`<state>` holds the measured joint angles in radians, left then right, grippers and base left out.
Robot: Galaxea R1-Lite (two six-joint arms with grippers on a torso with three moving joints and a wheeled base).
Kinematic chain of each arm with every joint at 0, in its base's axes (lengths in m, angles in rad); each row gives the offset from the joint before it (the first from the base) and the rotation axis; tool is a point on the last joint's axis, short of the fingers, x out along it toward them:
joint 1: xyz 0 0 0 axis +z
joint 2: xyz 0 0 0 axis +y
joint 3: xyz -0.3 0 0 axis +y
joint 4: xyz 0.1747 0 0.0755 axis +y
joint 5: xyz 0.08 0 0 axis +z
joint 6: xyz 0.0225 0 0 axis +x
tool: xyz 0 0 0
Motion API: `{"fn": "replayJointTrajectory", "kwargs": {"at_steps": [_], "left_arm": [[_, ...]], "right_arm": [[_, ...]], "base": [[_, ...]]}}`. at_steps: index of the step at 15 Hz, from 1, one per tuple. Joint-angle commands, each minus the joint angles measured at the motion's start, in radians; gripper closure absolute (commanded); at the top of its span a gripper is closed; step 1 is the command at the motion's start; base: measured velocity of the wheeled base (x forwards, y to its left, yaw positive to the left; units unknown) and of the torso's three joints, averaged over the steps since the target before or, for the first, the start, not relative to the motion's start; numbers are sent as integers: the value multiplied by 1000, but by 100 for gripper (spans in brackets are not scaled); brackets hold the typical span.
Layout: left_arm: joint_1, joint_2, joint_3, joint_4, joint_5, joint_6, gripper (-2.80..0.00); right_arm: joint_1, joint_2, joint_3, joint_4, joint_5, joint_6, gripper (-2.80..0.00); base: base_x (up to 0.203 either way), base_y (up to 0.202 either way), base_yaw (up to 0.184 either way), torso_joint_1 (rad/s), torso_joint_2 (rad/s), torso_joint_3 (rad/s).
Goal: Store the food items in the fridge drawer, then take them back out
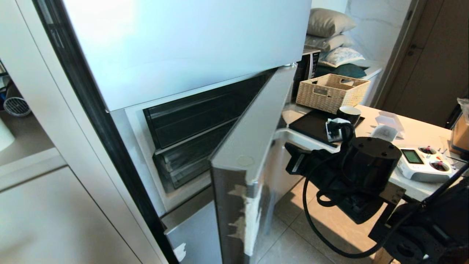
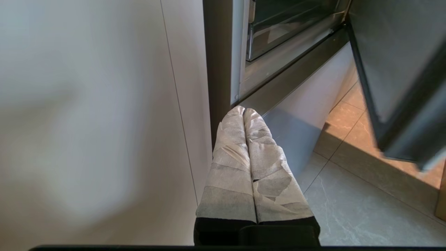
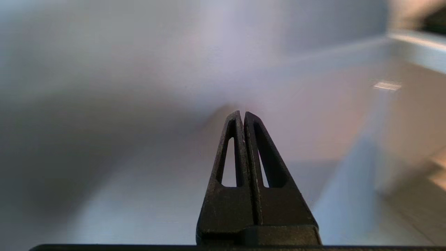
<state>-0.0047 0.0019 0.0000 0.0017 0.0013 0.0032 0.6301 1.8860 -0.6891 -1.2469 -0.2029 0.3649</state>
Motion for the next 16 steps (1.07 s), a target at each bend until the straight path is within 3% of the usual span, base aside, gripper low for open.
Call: {"fn": "replayJointTrajectory", "kwargs": {"at_steps": [1,2,6,8,13,16], "left_arm": [[0,1,0,0,0,0,0],[0,1,0,0,0,0,0],[0,1,0,0,0,0,0],[0,1,0,0,0,-2,0],[0,1,0,0,0,-2,0],[0,1,0,0,0,0,0]], "right_arm": [[10,49,-27,-34,248,4,0],[9,89,-59,-49,328,9,0],[-27,192,-151,-175,346,47,0],[-36,269,-278,-208,348,74,0],[-45,390,-455,-216,415,128,0],[-47,410,-480,-194,430,138,0]], "base": [[0,0,0,0,0,0],[0,0,0,0,0,0],[0,0,0,0,0,0],[0,0,0,0,0,0],[0,0,0,0,0,0],[0,0,0,0,0,0]]}}
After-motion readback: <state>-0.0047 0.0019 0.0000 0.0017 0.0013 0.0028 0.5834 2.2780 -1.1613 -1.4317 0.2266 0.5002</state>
